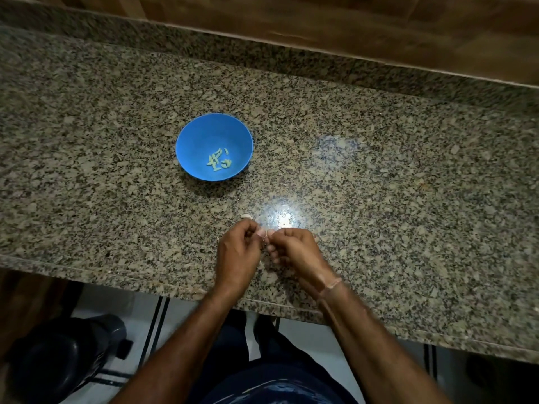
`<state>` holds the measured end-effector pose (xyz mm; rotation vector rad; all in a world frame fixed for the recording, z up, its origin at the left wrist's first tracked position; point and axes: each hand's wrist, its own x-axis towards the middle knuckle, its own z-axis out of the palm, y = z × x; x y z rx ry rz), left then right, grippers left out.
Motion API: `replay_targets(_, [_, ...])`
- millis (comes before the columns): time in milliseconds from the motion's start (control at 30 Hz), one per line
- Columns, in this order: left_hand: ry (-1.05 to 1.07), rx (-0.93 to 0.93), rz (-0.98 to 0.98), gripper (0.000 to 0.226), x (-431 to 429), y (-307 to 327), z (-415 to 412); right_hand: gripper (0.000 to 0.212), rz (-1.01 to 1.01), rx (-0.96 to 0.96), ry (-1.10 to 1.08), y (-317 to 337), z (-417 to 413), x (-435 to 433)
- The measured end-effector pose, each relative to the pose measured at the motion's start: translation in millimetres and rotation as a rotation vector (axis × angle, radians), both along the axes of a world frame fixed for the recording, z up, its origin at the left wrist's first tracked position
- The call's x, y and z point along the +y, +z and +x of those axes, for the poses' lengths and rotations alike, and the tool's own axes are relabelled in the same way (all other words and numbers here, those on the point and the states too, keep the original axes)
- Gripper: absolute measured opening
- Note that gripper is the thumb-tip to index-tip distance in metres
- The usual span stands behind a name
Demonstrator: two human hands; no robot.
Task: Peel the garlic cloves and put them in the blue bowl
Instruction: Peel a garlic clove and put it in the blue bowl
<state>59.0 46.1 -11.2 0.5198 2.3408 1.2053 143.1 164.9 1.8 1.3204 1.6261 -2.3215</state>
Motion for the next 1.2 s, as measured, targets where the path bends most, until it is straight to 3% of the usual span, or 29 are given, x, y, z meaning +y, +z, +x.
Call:
replay_targets(33, [-0.063,0.128,-0.018,0.012,-1,-1,0,0.021,-0.139,-0.029,-0.022,2,0,1])
replay_targets(67, [-0.099,0.167,-0.027,0.013,-1,0,0,0.020,-0.156,-0.049,-0.022,1,0,0])
replay_targets(100, [-0.095,0.101,-0.035,0.015,-1,-1,-1,0.018,-0.048,-0.044,0.000,-1,1,-2])
replay_targets(200, [0.069,-0.548,-0.014,0.021,4,-3,-9,0.022,0.759,-0.010,0.198,-14,5,-8])
replay_targets(267, [0.137,-0.837,0.022,0.020,5,-1,-11,0.024,1.005,0.028,0.280,-20,5,-8])
replay_targets(300, [0.123,-0.832,0.024,0.020,5,1,-10,0.025,0.989,0.033,0.287,-19,3,-7])
replay_targets(333, [0.070,-0.704,0.001,0.020,5,3,-8,0.026,0.885,0.028,0.261,-17,2,-5])
replay_targets(433, [-0.108,-0.038,-0.050,0.017,2,7,-1,0.023,0.191,0.011,0.032,-1,0,-5])
replay_targets(467, [-0.153,0.080,-0.038,0.017,1,8,1,0.023,-0.019,-0.001,-0.019,3,-1,-5])
replay_targets(500, [-0.185,0.130,-0.041,0.018,1,6,1,0.023,-0.105,-0.019,-0.028,3,-1,-6])
replay_targets(533, [-0.201,0.097,-0.051,0.019,0,3,-1,0.023,-0.080,-0.027,-0.014,1,0,-7])
replay_targets(567, [-0.193,-0.010,-0.058,0.020,-1,2,-2,0.024,0.067,-0.028,0.028,-1,0,-10])
replay_targets(667, [-0.061,-0.568,0.011,0.022,-2,6,-3,0.031,0.720,-0.042,0.181,-9,1,-17])
replay_targets(700, [-0.063,-0.574,0.010,0.022,-2,8,-3,0.033,0.767,-0.039,0.171,-9,-1,-19])
replay_targets(800, [-0.184,-0.119,-0.065,0.016,-3,8,-1,0.036,0.503,-0.064,0.054,-8,-4,-16])
replay_targets(867, [-0.202,0.039,-0.061,0.014,-4,4,-3,0.034,0.364,-0.094,0.044,-5,-5,-15])
replay_targets(1067, [-0.156,0.053,-0.122,0.013,-12,-3,-8,0.022,0.226,0.012,0.109,-3,1,-14])
replay_targets(1200, [-0.156,0.136,-0.170,0.011,-14,3,-10,0.015,0.382,0.011,0.166,-5,0,-12])
